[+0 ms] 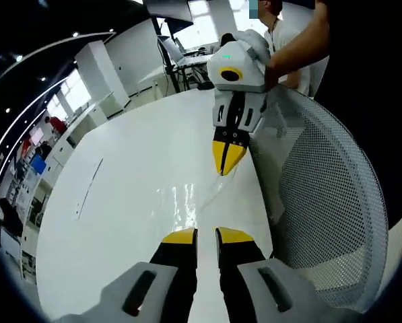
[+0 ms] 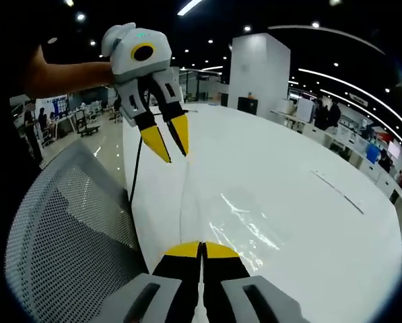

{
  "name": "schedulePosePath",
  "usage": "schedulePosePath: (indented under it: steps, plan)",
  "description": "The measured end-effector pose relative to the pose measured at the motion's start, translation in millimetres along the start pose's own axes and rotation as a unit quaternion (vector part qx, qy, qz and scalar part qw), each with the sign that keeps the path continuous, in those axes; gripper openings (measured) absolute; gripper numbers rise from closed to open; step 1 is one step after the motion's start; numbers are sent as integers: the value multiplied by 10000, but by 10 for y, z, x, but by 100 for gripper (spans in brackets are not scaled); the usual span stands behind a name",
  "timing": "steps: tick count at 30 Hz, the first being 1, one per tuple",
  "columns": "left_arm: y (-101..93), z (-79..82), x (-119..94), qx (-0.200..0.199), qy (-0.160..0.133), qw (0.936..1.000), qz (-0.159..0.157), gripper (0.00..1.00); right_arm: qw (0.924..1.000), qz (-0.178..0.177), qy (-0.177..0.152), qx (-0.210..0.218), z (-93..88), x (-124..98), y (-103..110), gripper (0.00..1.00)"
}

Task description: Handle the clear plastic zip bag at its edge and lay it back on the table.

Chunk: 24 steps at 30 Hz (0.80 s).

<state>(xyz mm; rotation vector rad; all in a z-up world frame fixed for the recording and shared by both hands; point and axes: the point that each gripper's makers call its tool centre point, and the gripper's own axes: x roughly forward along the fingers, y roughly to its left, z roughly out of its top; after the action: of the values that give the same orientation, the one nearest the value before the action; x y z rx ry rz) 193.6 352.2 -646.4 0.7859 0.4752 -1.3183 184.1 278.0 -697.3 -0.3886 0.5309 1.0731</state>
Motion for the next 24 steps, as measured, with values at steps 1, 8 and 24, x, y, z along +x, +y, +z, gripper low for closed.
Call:
schedulePosePath:
  steps: [1,8,24]
  plan:
    - [-12,31,3,56,-8,10000,-10,10,10000,1,2,-4,-2,-5,-1,0]
    - [-69,357,62,464,-194,9987,-104,12,10000,9,-6,-7,8,-21,-12,0]
    - [-248,412,434,1035,-7,9941,-334,13,10000,-4,-83,-6,141,-50,-18,0]
